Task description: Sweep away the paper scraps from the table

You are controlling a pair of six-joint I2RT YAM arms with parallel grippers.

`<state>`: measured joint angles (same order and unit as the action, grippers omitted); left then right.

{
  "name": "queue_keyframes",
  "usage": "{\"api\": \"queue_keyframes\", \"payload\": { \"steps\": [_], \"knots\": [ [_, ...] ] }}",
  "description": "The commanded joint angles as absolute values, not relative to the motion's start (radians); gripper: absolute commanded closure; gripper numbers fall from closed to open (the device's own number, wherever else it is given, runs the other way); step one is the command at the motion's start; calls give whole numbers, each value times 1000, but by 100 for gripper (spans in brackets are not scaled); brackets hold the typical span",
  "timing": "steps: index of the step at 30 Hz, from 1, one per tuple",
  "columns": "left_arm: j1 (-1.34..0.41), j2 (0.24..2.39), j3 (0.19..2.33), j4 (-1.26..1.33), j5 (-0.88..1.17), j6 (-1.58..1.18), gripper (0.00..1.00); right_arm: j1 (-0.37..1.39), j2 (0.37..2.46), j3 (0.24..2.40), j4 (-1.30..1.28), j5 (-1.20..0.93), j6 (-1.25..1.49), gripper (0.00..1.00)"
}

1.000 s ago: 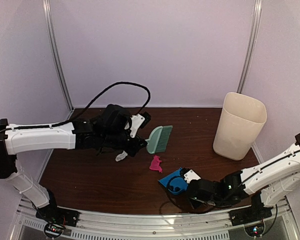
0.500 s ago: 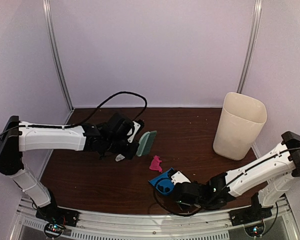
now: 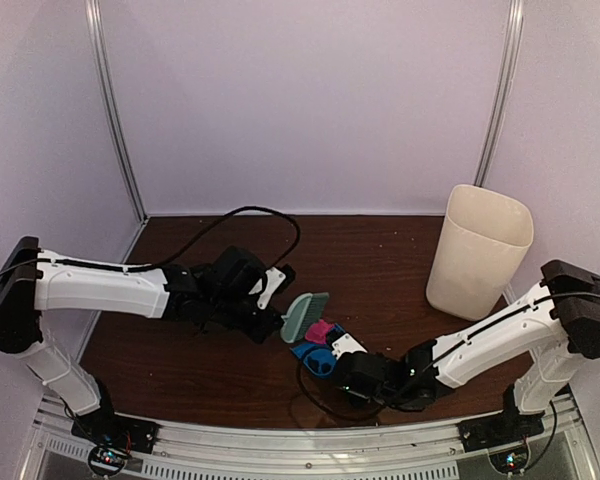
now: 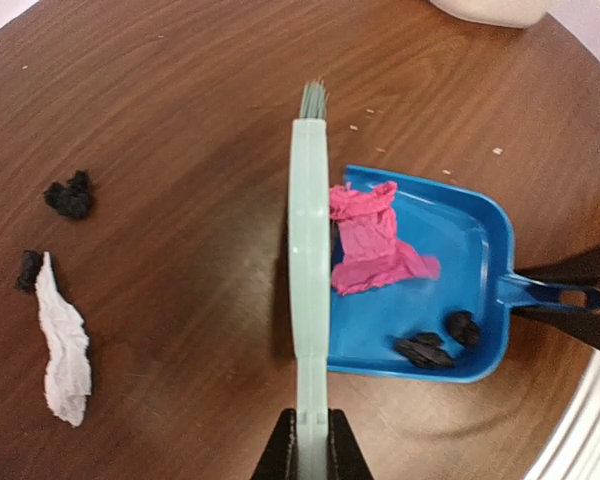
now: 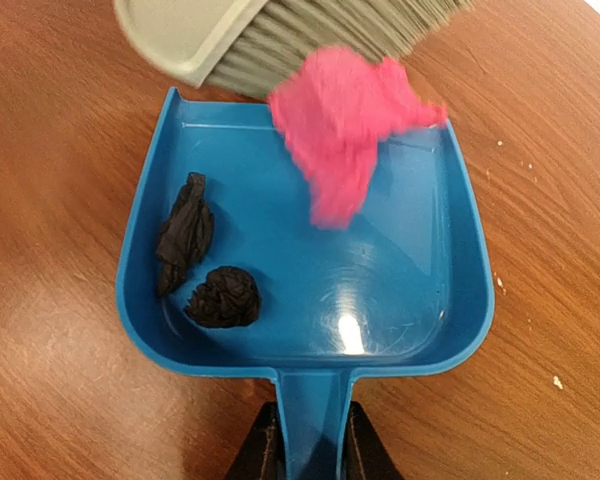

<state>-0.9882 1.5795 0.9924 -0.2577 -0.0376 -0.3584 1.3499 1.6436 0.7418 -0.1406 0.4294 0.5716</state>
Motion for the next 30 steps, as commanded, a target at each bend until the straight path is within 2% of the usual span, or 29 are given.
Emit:
{"api": "queue_keyframes", "payload": {
  "steps": [1,9,15,25,30],
  "knots": [
    [-1049,1508,950,-218,63,-397,100,1339,1639,722,-66,453,528,100],
    [-1132,1438,950,-246,18,-434,100,1339,1616,665,-4,476,527,100],
    [-1146,1405,993,-339,-242,-485,100,1339,1609,638,27,473,529,100],
    [-1146,1304,989,-433,-422,-540,100,1341,1604,627,74,463,490,100],
    [-1134,1265,983,-566,-624,-636,100,1341,1617,653,94,434,453,100]
  ]
}}
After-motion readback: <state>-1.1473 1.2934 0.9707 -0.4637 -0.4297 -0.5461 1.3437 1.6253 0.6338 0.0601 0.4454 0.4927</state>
